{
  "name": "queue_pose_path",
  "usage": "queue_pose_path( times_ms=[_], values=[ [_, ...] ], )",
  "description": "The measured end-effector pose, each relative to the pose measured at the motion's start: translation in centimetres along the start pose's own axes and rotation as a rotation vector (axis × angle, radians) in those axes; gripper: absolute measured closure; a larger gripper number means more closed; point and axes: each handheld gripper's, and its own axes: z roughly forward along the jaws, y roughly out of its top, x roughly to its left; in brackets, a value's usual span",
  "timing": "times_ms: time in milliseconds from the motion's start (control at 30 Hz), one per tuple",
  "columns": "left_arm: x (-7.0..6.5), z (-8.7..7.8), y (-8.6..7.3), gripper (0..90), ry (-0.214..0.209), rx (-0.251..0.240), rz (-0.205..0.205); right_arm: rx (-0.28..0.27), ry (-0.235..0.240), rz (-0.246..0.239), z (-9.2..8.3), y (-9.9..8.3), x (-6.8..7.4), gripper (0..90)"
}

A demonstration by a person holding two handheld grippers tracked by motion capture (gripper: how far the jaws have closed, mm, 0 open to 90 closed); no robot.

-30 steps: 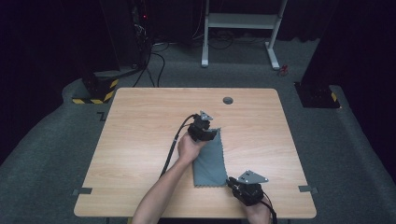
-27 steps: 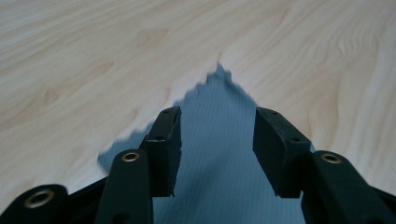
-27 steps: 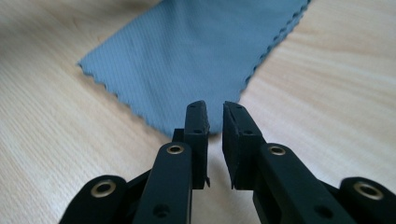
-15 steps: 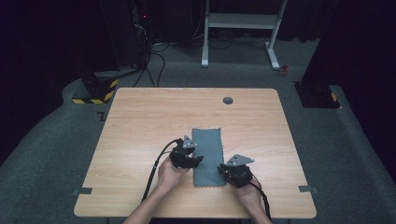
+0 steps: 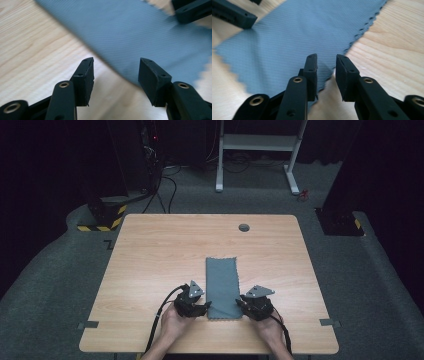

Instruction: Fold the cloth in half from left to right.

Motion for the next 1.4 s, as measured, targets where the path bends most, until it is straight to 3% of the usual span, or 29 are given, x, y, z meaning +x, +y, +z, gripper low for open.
queue_pose_path(
  times_ms=[100,233,333,400,533,700,800,867,1067,1267,1400],
  values=[
    [-1.0,-0.4,-0.4,46.7,-0.006,0.003,0.014,-0.016,0.014,0.000,-0.9,-0.6,0.7,65.4],
    [-1.6,-0.2,-1.3,46.9,0.003,0.030,0.004,-0.029,0.003,0.007,-1.6,-1.6,1.0,60.7],
    [-1.9,-0.5,-1.8,49.4,0.000,0.018,-0.006,-0.013,0.001,0.024,-1.7,-2.4,0.9,60.3],
    [-2.1,-0.7,-2.0,53.0,0.003,0.010,-0.003,-0.021,0.004,0.036,-1.9,-2.8,0.7,65.9],
    [-2.5,-0.8,-2.3,62.5,-0.013,-0.005,-0.011,-0.004,0.012,0.010,-2.1,-2.8,0.8,76.0],
    [-2.9,-1.0,-2.5,66.4,-0.013,-0.009,-0.017,0.003,0.028,0.006,-2.2,-2.7,1.2,79.9],
    [-3.0,-1.0,-2.6,66.4,-0.010,-0.012,-0.023,-0.005,0.041,0.028,-2.2,-2.8,1.3,70.6],
    [-2.9,-1.0,-2.6,66.8,-0.014,-0.016,-0.021,-0.025,0.025,0.036,-2.3,-2.8,1.5,66.3],
    [-3.0,-1.1,-3.0,78.4,-0.031,-0.041,0.005,-0.005,0.048,0.004,-1.9,-2.6,2.1,79.8],
    [-2.8,-1.0,-3.0,85.3,-0.092,-0.042,-0.013,-0.004,0.047,-0.002,-2.0,-2.7,2.4,84.1],
    [-2.6,-1.0,-3.0,88.7,-0.109,-0.039,-0.013,-0.003,0.041,-0.017,-2.0,-2.6,2.6,86.7]
  ],
)
